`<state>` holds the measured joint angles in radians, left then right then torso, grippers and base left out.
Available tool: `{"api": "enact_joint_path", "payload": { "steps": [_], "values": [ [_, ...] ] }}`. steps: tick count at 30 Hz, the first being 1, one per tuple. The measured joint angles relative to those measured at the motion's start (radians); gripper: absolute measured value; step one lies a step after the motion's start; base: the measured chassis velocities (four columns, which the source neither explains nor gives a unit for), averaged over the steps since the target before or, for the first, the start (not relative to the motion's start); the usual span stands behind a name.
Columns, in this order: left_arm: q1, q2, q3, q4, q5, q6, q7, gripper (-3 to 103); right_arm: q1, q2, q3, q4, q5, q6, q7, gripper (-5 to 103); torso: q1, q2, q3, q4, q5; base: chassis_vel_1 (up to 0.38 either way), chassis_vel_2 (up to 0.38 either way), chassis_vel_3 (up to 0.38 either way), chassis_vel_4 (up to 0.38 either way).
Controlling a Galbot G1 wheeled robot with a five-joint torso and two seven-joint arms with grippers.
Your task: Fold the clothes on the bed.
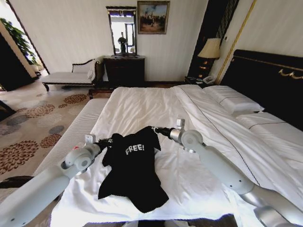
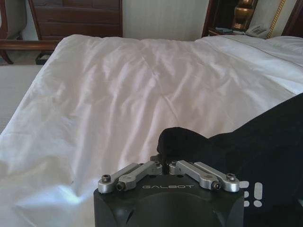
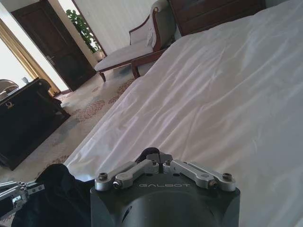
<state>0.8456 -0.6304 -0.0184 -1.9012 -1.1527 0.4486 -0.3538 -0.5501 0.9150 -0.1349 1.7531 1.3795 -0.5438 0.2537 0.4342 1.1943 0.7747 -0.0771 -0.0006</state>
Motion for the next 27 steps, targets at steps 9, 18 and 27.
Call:
{"api": "enact_joint_path", "payload": {
  "steps": [9,18,27],
  "values": [
    [-0.352,-0.139,0.222,0.347,-0.022,-0.021,0.062,1,0.104,0.109,-0.013,-0.292,-0.038,0.011,-0.03,0,0.0,0.0,0.0,0.0001,0.0002,0.0,0.0,0.0,0.0],
    [-0.598,-0.333,0.402,0.681,0.038,-0.06,0.134,1,0.284,0.262,-0.063,-0.584,-0.122,0.022,-0.099,0,0.0,0.0,0.0,0.0002,-0.0002,0.0,0.0,0.0,0.0],
    [-0.712,-0.467,0.438,0.943,0.074,-0.081,0.178,1,0.401,0.352,-0.125,-0.805,-0.155,0.049,-0.131,0,0.0,0.0,0.0,0.0002,0.0,0.0,0.0,0.0,0.0]
  ]
}}
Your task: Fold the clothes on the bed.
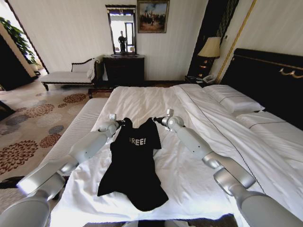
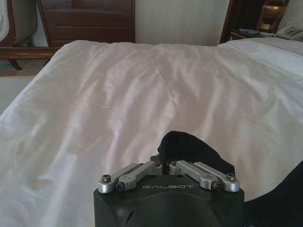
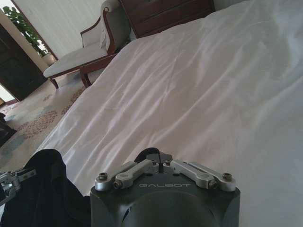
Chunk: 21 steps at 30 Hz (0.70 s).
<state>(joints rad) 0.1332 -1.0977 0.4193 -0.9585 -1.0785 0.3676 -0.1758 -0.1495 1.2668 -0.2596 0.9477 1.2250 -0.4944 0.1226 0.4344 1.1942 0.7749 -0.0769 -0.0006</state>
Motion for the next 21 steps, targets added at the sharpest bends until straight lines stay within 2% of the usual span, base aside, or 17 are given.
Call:
{"api": "enact_joint_path", "payload": {
  "steps": [3,5,7,9,15,18,20,21],
  "values": [
    [-0.04,-0.055,-0.001,0.111,0.018,-0.005,0.02,1,0.044,0.039,-0.025,-0.122,-0.016,0.029,-0.026,0,0.0,0.0,0.0,0.0001,0.0,0.0,0.0,0.0,0.0],
    [-0.044,-0.063,-0.001,0.125,0.02,-0.005,0.023,1,0.05,0.044,-0.03,-0.141,-0.022,0.036,-0.035,0,0.0,0.0,0.0,0.0002,0.0,0.0,0.0,0.0,0.0],
    [-0.063,-0.102,-0.002,0.194,0.038,-0.011,0.038,1,0.077,0.065,-0.043,-0.222,-0.051,0.059,-0.068,0,0.0,0.0,0.0,-0.0001,0.0,0.0,0.0,0.0,0.0],
    [-0.068,-0.116,-0.003,0.215,0.045,-0.014,0.041,1,0.085,0.073,-0.044,-0.246,-0.059,0.064,-0.075,0,0.0,0.0,0.0,-0.0001,0.0,0.0,0.0,0.0,0.0],
    [-0.1,-0.217,-0.008,0.326,0.069,-0.013,0.049,1,0.103,0.091,-0.041,-0.329,-0.09,0.085,-0.092,0,0.0,0.0,0.0,-0.0001,0.0002,0.0,0.0,0.0,0.0],
    [-0.103,-0.242,-0.011,0.346,0.069,0.005,0.032,1,0.098,0.088,-0.027,-0.332,-0.084,0.083,-0.09,-3,0.0,0.0,0.0,-0.0005,0.0002,0.0,0.0,0.0,0.0],
    [-0.103,-0.269,-0.018,0.363,0.077,0.043,-0.012,3,0.091,0.086,-0.016,-0.332,-0.075,0.069,-0.089,1,0.0,0.0,0.0,-0.0002,0.0004,0.0,0.0,0.0,0.0],
    [-0.101,-0.288,-0.028,0.379,0.088,0.062,-0.033,9,0.086,0.084,-0.012,-0.332,-0.075,0.065,-0.089,7,0.0,0.0,0.0,0.0,0.0002,0.0,0.0,0.0,0.0]
  ]
}}
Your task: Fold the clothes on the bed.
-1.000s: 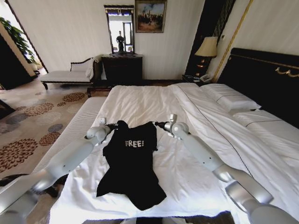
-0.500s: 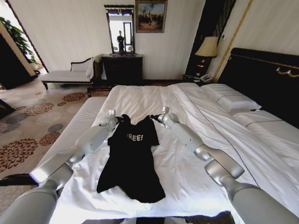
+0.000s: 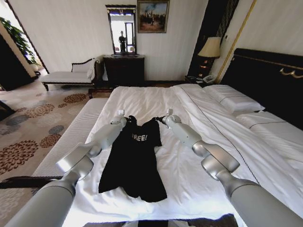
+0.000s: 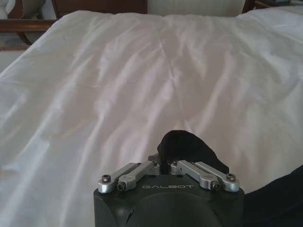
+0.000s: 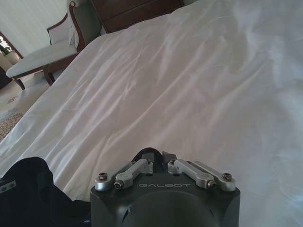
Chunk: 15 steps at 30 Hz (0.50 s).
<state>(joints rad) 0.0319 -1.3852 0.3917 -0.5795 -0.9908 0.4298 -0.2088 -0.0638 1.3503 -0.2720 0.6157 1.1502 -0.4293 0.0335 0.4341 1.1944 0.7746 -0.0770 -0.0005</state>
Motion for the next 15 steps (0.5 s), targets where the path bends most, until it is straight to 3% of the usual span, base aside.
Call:
{"api": "enact_joint_path", "payload": {
  "steps": [1,4,6,7,8,9,12,13,15],
  "values": [
    [0.0,0.0,0.0,0.0,0.0,0.0,0.0,9,0.0,0.0,0.0,0.0,0.0,0.0,0.0,7,0.0,0.0,0.0,0.0,0.0,0.0,0.0,0.0,0.0],
    [0.003,-0.032,-0.022,0.034,0.022,0.012,-0.025,25,-0.008,-0.007,0.002,0.002,-0.003,-0.001,0.001,22,0.0,0.0,0.0,-0.0003,-0.0001,0.0,0.0,0.0,0.0],
    [0.002,-0.032,-0.023,0.036,0.022,0.012,-0.026,25,-0.008,-0.007,0.002,0.003,-0.004,-0.001,0.001,28,0.0,0.0,0.0,-0.0003,-0.0001,0.0,0.0,0.0,0.0],
    [0.0,-0.032,-0.026,0.042,0.022,0.012,-0.028,36,-0.008,-0.008,0.001,0.006,-0.005,-0.001,0.003,33,0.0,0.0,0.0,-0.0002,0.0,0.0,0.0,0.0,0.0],
    [-0.003,-0.029,-0.027,0.044,0.022,0.012,-0.028,36,-0.008,-0.01,0.0,0.011,-0.005,-0.001,0.007,38,0.0,0.0,0.0,-0.0002,0.0,0.0,0.0,0.0,0.0],
    [-0.004,-0.026,-0.029,0.044,0.021,0.012,-0.028,41,-0.009,-0.012,0.0,0.016,-0.005,-0.001,0.009,38,0.0,0.0,0.0,-0.0002,-0.0001,0.0,0.0,0.0,0.0],
    [-0.005,-0.007,-0.032,0.035,0.017,0.013,-0.035,52,-0.015,-0.027,-0.001,0.044,0.002,0.002,0.02,55,0.0,0.0,0.0,0.0002,-0.0002,0.0,0.0,0.0,0.0],
    [-0.005,-0.007,-0.032,0.035,0.017,0.013,-0.035,52,-0.015,-0.027,-0.001,0.044,0.002,0.002,0.02,55,0.0,0.0,0.0,0.0002,-0.0002,0.0,0.0,0.0,0.0],
    [-0.005,0.009,-0.033,0.029,0.017,0.013,-0.038,63,-0.021,-0.041,-0.001,0.069,0.014,0.004,0.03,61,0.0,0.0,0.0,0.0,-0.0003,0.0,0.0,0.0,0.0]
  ]
}}
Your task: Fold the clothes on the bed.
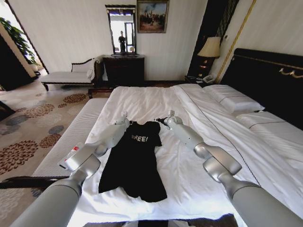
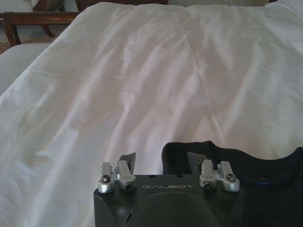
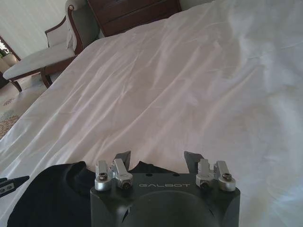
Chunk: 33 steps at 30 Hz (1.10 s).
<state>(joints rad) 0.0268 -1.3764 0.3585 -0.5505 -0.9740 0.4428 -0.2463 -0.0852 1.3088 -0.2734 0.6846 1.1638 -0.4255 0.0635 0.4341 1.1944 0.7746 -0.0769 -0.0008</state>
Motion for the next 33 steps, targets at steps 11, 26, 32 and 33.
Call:
{"api": "enact_joint_path", "payload": {
  "steps": [11,26,32,33],
  "values": [
    [0.129,0.257,0.003,-0.382,-0.123,0.013,-0.065,98,-0.091,-0.185,0.018,0.276,0.109,-0.028,0.094,99,0.0,0.0,0.0,0.0009,0.0,0.0,0.0,0.0,0.0],
    [0.786,0.598,-0.412,-1.043,-0.032,-0.118,-0.059,101,-0.517,-0.513,0.246,0.858,0.109,-0.019,0.095,100,-0.001,0.0,0.0,0.0002,-0.0003,0.0,0.0,0.0,0.0],
    [1.055,0.617,-0.568,-1.215,0.035,-0.172,-0.029,99,-0.789,-0.523,0.415,1.018,0.063,-0.003,0.093,100,0.0,0.0,0.0,-0.0001,0.0002,0.0,0.0,0.0,0.0],
    [1.09,0.613,-0.596,-1.244,0.041,-0.176,-0.024,99,-0.842,-0.517,0.45,1.045,0.053,-0.003,0.093,100,0.0,0.0,0.0,-0.0005,0.0004,0.0,0.0,0.0,0.0]
  ]
}}
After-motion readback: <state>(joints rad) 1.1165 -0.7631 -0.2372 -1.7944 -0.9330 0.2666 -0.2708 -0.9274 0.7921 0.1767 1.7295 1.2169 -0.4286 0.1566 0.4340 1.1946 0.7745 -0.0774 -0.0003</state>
